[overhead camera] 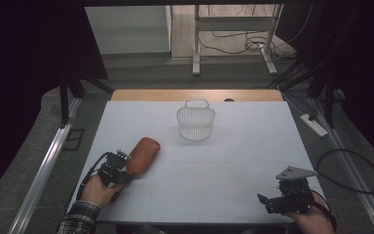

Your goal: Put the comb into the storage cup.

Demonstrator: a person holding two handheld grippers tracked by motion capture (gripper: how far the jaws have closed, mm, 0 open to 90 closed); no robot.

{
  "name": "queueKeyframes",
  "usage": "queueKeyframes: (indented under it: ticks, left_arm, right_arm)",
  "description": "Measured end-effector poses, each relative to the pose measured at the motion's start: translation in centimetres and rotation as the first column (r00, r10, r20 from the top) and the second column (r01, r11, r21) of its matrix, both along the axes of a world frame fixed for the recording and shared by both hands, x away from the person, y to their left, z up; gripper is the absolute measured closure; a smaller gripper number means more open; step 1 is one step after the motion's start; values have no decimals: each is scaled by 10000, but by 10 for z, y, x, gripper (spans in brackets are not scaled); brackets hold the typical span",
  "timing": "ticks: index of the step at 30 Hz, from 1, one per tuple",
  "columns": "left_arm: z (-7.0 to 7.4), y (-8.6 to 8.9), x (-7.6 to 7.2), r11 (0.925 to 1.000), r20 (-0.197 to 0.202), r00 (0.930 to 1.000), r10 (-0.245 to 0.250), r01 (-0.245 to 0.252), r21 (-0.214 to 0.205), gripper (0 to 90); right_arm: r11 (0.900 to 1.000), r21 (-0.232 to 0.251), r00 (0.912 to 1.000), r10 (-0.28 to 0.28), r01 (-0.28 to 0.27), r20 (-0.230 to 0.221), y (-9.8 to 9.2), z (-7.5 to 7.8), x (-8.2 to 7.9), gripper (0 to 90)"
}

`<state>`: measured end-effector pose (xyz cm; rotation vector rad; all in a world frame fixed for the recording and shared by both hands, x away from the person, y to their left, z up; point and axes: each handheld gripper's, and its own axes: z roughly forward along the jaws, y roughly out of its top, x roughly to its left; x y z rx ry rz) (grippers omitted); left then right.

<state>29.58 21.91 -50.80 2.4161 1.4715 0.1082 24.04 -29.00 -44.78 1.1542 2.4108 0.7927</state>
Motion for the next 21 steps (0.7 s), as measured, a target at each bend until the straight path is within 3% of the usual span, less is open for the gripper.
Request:
queueKeyframes:
  ticks: [13,21]
  left_arm:
    - [7,-5,-2,9991,516,9978,-418,414,83,723]
    - [13,-1,-5,9963,978,9944,-395,466,-716,723]
  right_arm:
    - [10000,16,10000,42,-42,-3,0,0,0,20]
    - [10000,26,10000,25,-25,0,0,0,0,19]
